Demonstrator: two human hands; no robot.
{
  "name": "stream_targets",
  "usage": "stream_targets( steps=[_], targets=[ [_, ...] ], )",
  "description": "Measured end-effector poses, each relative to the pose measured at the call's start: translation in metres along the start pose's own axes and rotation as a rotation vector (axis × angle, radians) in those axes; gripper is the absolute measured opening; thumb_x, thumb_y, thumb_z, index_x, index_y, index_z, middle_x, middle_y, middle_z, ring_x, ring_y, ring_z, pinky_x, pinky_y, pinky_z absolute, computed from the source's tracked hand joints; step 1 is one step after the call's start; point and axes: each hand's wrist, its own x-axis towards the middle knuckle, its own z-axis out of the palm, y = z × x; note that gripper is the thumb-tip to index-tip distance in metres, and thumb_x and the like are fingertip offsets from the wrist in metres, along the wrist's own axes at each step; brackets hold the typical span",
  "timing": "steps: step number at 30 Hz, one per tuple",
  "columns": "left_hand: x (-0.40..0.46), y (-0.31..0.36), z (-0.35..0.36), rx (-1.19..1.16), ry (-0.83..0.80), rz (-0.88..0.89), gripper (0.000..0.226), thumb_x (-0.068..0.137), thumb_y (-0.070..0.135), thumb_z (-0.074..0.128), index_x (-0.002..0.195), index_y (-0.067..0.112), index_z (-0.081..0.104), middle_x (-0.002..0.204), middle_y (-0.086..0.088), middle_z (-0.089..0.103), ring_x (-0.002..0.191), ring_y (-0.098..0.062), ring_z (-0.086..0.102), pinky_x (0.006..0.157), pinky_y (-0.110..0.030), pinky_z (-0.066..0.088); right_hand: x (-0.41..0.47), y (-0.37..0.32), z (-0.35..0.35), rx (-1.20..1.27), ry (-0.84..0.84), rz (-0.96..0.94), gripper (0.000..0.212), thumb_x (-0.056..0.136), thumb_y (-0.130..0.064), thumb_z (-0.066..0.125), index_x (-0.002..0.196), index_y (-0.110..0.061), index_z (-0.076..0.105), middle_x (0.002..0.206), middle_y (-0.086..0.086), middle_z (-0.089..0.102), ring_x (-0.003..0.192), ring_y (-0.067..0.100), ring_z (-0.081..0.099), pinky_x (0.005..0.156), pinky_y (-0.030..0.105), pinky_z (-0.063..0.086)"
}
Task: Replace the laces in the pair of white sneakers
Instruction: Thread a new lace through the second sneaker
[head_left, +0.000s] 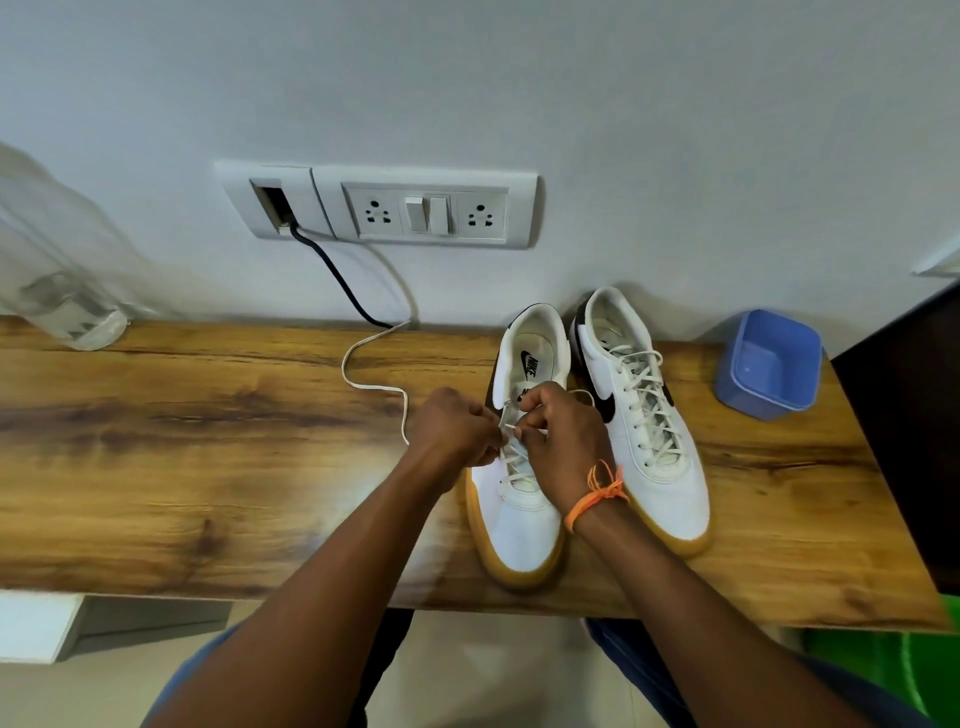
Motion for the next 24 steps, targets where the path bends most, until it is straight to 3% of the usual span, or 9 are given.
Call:
stream_targets(
  steps=[8, 13, 16, 19, 24],
  targets=[
    [0.001, 0.001, 0.0, 0.081, -0.006, 0.052, 0.015, 0.073, -0.004, 0.077, 0.063, 0.007, 0.071, 0.07, -0.019, 0.072, 0.073, -0.035, 0.073, 0.074, -0.049, 0.062, 0.003, -0.003, 0.006, -0.014, -0.017, -0.009, 0.024, 0.085, -0.005, 0.067, 0.096, -0.023, 0.056, 0.086, 0.001, 0.07, 0.078, 0.021, 0.067, 0.065, 0.04, 0.058],
    [0.002, 0.006, -0.01, 0.004, -0.07, -0.013, 0.008, 0.085, 0.005, 0.073, 0.078, 0.002, 0.072, 0.08, -0.018, 0.073, 0.066, -0.025, 0.069, 0.061, -0.035, 0.06, 0.008, 0.001, 0.005, 0.059, -0.044, 0.057, 0.031, 0.081, -0.01, 0.072, 0.097, -0.032, 0.059, 0.08, -0.007, 0.069, 0.08, 0.014, 0.066, 0.069, 0.034, 0.057],
    [0.004, 0.004, -0.009, 0.022, -0.046, 0.0, 0.005, 0.084, 0.004, 0.072, 0.085, -0.001, 0.072, 0.075, -0.013, 0.071, 0.056, -0.018, 0.064, 0.05, -0.024, 0.053, 0.01, 0.001, 0.003, 0.023, -0.097, 0.05, 0.033, 0.083, -0.01, 0.069, 0.109, -0.03, 0.06, 0.084, -0.009, 0.07, 0.085, 0.014, 0.066, 0.073, 0.032, 0.056],
    [0.006, 0.002, -0.006, 0.069, -0.022, 0.019, 0.007, 0.083, 0.004, 0.069, 0.083, -0.002, 0.071, 0.073, -0.016, 0.07, 0.053, -0.017, 0.059, 0.049, -0.024, 0.047, 0.011, -0.001, 0.001, -0.013, -0.138, 0.039, 0.035, 0.085, -0.011, 0.067, 0.115, -0.028, 0.059, 0.091, -0.006, 0.071, 0.091, 0.017, 0.065, 0.077, 0.033, 0.056],
    [0.008, 0.013, -0.029, 0.001, 0.116, 0.096, 0.015, 0.083, 0.006, 0.062, 0.074, -0.003, 0.068, 0.073, -0.02, 0.069, 0.052, -0.02, 0.056, 0.047, -0.023, 0.041, 0.017, -0.001, -0.015, -0.039, -0.268, 0.023, 0.026, 0.083, -0.014, 0.069, 0.106, -0.023, 0.065, 0.086, -0.005, 0.073, 0.091, 0.018, 0.066, 0.082, 0.036, 0.054]
  ],
)
